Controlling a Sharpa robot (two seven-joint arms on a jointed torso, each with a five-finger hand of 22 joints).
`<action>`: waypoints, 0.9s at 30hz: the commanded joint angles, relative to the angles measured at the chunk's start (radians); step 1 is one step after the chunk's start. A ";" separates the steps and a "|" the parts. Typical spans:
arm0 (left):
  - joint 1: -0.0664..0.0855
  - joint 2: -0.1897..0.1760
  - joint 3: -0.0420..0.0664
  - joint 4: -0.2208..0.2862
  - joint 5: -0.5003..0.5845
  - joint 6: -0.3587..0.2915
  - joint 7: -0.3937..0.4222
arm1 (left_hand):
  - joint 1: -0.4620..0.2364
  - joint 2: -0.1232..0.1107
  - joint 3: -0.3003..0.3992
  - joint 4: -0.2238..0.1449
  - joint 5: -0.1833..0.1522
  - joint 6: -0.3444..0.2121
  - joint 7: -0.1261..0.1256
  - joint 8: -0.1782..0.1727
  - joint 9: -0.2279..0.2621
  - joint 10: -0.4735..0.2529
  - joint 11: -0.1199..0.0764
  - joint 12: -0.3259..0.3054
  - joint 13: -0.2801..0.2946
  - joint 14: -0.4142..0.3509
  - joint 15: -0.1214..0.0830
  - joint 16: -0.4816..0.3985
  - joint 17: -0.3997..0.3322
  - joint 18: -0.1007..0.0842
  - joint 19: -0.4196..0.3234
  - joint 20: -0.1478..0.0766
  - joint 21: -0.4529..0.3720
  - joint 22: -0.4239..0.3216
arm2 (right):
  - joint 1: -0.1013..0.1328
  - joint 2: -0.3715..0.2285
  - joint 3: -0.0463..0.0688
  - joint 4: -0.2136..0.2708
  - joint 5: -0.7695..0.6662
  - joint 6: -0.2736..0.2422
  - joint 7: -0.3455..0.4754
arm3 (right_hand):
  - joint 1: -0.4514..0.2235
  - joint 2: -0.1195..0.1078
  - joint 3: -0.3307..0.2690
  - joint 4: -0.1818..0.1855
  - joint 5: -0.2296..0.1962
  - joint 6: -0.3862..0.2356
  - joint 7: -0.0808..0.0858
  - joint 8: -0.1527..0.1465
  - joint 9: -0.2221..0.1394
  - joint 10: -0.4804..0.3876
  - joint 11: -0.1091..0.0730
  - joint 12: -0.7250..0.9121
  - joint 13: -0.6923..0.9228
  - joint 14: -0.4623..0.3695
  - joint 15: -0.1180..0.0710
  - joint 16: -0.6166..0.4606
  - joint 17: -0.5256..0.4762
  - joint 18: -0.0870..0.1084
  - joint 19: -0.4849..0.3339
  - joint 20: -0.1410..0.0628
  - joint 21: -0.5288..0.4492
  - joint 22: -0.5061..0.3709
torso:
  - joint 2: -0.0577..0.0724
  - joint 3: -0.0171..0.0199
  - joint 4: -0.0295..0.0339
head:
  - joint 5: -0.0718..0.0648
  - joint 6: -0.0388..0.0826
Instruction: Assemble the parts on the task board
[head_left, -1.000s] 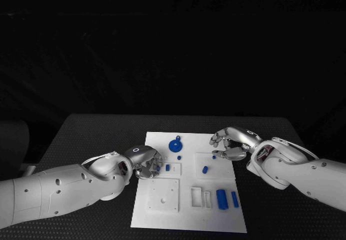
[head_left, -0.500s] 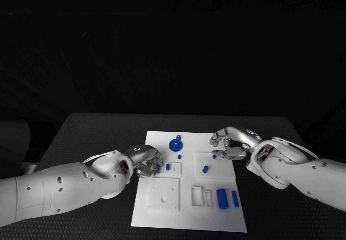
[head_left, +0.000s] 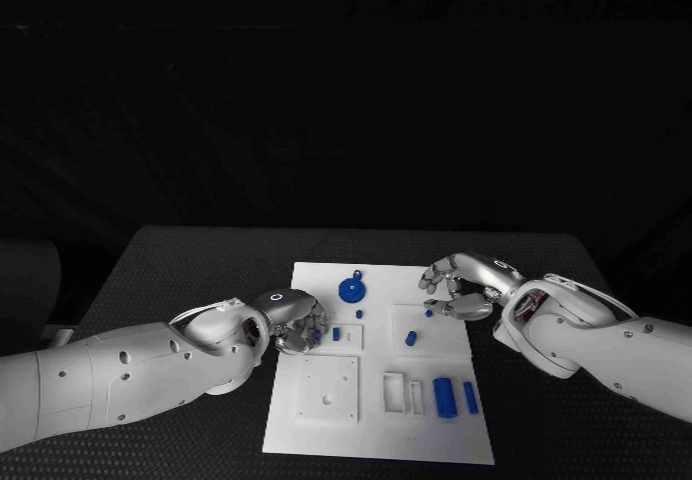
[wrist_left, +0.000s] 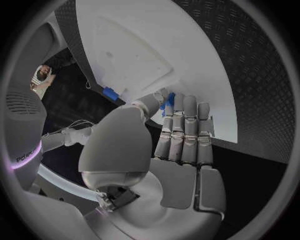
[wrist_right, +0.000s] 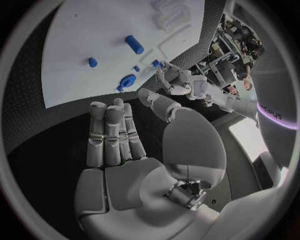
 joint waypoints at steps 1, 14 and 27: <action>-0.006 0.003 -0.005 -0.002 -0.009 0.052 -0.021 | 0.001 0.009 0.003 -0.007 0.004 -0.002 0.005 0.002 0.001 -0.005 0.001 -0.008 -0.014 0.003 -0.004 0.005 0.002 -0.014 -0.006 -0.023 0.004 0.022 | 0.000 0.001 0.000 0.001 -0.002 0.012 0.006 | -0.005 0.002 -0.002 0.003 0.006 -0.006 0.002 0.004 -0.001 0.007 -0.002 -0.005 -0.001 -0.004 0.001 0.006 -0.002 0.024 0.001 -0.010 -0.005 0.009 | 0.000 -0.0003 0.0005 | 0.000 0.001; -0.006 -0.005 -0.004 0.004 0.001 0.033 -0.014 | -0.011 0.047 0.009 -0.015 0.005 0.013 0.000 0.011 0.004 0.023 -0.001 -0.039 -0.032 0.016 -0.010 0.013 0.003 -0.013 0.005 -0.028 0.009 0.021 | 0.000 0.002 0.000 0.000 -0.002 0.012 0.007 | -0.004 0.002 -0.002 0.003 0.006 -0.005 0.001 0.005 -0.001 0.007 -0.002 -0.005 -0.002 -0.003 0.001 0.006 -0.002 0.024 0.001 -0.010 -0.005 0.009 | 0.000 -0.0003 0.0002 | -0.001 0.002; -0.005 -0.012 0.003 0.018 0.068 0.031 0.001 | -0.025 0.078 0.010 -0.021 0.006 0.007 0.002 0.009 0.003 0.032 0.003 -0.072 -0.047 0.024 -0.013 0.015 0.002 -0.012 0.013 -0.032 0.010 0.020 | 0.000 0.002 0.000 -0.001 -0.001 0.012 0.007 | -0.004 0.003 -0.001 0.004 0.007 -0.005 0.001 0.005 -0.001 0.008 -0.002 -0.005 -0.002 -0.003 0.001 0.007 -0.002 0.024 0.002 -0.010 -0.006 0.010 | 0.000 -0.0001 0.0003 | 0.000 0.004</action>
